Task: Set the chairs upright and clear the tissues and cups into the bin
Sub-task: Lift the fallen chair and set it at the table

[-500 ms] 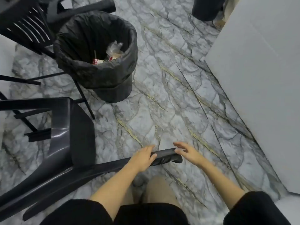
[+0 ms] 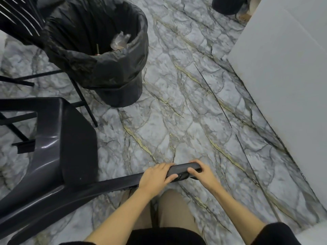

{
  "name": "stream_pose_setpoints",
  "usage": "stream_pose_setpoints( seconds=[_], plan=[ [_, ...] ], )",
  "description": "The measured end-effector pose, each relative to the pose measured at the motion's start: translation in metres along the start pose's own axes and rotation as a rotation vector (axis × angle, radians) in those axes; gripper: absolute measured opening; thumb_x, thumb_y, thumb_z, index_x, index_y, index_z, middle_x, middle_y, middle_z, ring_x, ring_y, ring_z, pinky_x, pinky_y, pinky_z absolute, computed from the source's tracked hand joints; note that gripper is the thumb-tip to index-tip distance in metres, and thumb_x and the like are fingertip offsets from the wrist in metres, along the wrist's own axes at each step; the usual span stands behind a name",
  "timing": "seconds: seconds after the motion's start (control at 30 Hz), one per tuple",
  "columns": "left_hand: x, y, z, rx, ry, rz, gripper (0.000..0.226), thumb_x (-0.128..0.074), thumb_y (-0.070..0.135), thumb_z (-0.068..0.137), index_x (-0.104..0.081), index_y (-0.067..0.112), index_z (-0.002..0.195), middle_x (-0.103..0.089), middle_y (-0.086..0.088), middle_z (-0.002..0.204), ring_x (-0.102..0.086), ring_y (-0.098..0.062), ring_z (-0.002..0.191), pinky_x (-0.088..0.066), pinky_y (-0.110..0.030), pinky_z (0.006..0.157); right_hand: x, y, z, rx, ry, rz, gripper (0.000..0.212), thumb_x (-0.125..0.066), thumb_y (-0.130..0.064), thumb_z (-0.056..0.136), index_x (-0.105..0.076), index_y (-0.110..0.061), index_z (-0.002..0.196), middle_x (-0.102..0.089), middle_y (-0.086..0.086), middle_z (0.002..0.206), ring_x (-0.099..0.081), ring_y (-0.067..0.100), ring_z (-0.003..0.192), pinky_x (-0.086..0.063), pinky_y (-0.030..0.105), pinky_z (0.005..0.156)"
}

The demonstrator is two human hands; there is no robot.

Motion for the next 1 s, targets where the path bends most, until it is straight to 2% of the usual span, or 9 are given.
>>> stream_pose_setpoints(
  seconds=[0.13, 0.23, 0.37, 0.43, 0.53, 0.73, 0.8, 0.9, 1.0],
  plan=[
    [0.01, -0.001, -0.008, 0.049, 0.012, -0.17, 0.045, -0.04, 0.054, 0.092, -0.047, 0.03, 0.129, -0.059, 0.009, 0.129, -0.057, -0.012, 0.113, -0.045, -0.026, 0.087, 0.001, -0.014, -0.012, 0.029, 0.045, 0.011, 0.047, -0.061, -0.082, 0.051, -0.062, -0.041, 0.075, -0.064, -0.016, 0.069, -0.06, 0.017, 0.071, -0.052, 0.043, 0.067],
    [0.033, -0.001, -0.025, 0.076, 0.102, -0.214, 0.045, -0.045, 0.057, 0.089, -0.052, 0.033, 0.127, -0.062, 0.013, 0.124, -0.058, -0.007, 0.111, -0.045, -0.022, 0.086, 0.0, -0.034, -0.026, 0.037, 0.067, 0.003, 0.044, -0.065, -0.075, 0.055, -0.065, -0.038, 0.078, -0.066, -0.01, 0.071, -0.064, 0.02, 0.074, -0.054, 0.045, 0.069],
    [0.083, 0.01, -0.056, 0.09, 0.23, -0.261, 0.069, -0.03, 0.073, 0.071, -0.058, 0.034, 0.121, -0.067, 0.015, 0.117, -0.06, -0.006, 0.107, -0.044, -0.019, 0.087, 0.007, -0.087, -0.054, 0.126, 0.104, -0.001, 0.016, -0.075, -0.039, 0.072, -0.068, -0.03, 0.083, -0.069, -0.018, 0.078, -0.064, 0.005, 0.075, -0.052, 0.027, 0.068],
    [0.11, 0.021, -0.07, 0.08, 0.285, -0.311, 0.072, -0.029, 0.072, 0.068, -0.061, 0.032, 0.118, -0.069, 0.014, 0.113, -0.062, -0.005, 0.105, -0.045, -0.019, 0.087, 0.018, -0.121, -0.072, 0.158, 0.12, 0.007, 0.012, -0.075, -0.023, 0.075, -0.069, -0.025, 0.084, -0.07, -0.014, 0.082, -0.065, 0.006, 0.078, -0.053, 0.027, 0.07],
    [0.151, 0.044, -0.091, 0.068, 0.358, -0.366, 0.063, -0.036, 0.07, 0.069, -0.064, 0.035, 0.113, -0.07, 0.015, 0.104, -0.063, -0.004, 0.097, -0.045, -0.015, 0.079, 0.04, -0.178, -0.105, 0.234, 0.14, -0.025, 0.019, -0.074, -0.014, 0.076, -0.067, -0.03, 0.08, -0.069, -0.021, 0.079, -0.064, 0.003, 0.077, -0.052, 0.026, 0.069],
    [0.225, 0.101, -0.137, 0.014, 0.454, -0.502, 0.056, -0.049, 0.061, 0.071, -0.071, 0.023, 0.106, -0.072, 0.007, 0.091, -0.061, -0.003, 0.083, -0.041, -0.009, 0.072, 0.081, -0.283, -0.183, 0.388, 0.163, -0.154, 0.02, -0.077, -0.025, 0.073, -0.065, -0.04, 0.079, -0.069, -0.023, 0.08, -0.064, -0.001, 0.074, -0.05, 0.013, 0.061],
    [0.243, 0.116, -0.151, -0.01, 0.485, -0.552, 0.052, -0.055, 0.057, 0.072, -0.072, 0.02, 0.104, -0.073, 0.005, 0.088, -0.06, -0.001, 0.08, -0.042, -0.007, 0.072, 0.092, -0.312, -0.208, 0.433, 0.196, -0.215, 0.015, -0.073, -0.047, 0.067, -0.062, -0.047, 0.077, -0.068, -0.023, 0.083, -0.063, 0.002, 0.076, -0.05, 0.02, 0.067],
    [0.265, 0.139, -0.171, -0.067, 0.537, -0.608, 0.044, -0.059, 0.049, 0.074, -0.073, 0.017, 0.101, -0.073, 0.004, 0.084, -0.058, -0.002, 0.08, -0.042, -0.004, 0.07, 0.104, -0.343, -0.24, 0.484, 0.245, -0.331, 0.027, -0.06, -0.071, 0.062, -0.059, -0.05, 0.079, -0.064, -0.027, 0.093, -0.06, 0.005, 0.081, -0.048, 0.03, 0.074],
    [0.284, 0.156, -0.191, -0.126, 0.6, -0.662, 0.04, -0.062, 0.047, 0.077, -0.072, 0.016, 0.099, -0.07, 0.007, 0.081, -0.058, -0.003, 0.077, -0.045, -0.01, 0.069, 0.109, -0.37, -0.267, 0.529, 0.292, -0.435, 0.021, -0.061, -0.063, 0.065, -0.058, -0.048, 0.079, -0.061, -0.037, 0.094, -0.057, -0.004, 0.081, -0.042, 0.021, 0.075]
  ],
)
Point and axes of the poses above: each hand's wrist, its own z-axis towards the middle knuckle, its own x-axis out of the back of the hand, y = z × x, the point moved 8 cm from there along z, towards the middle knuckle
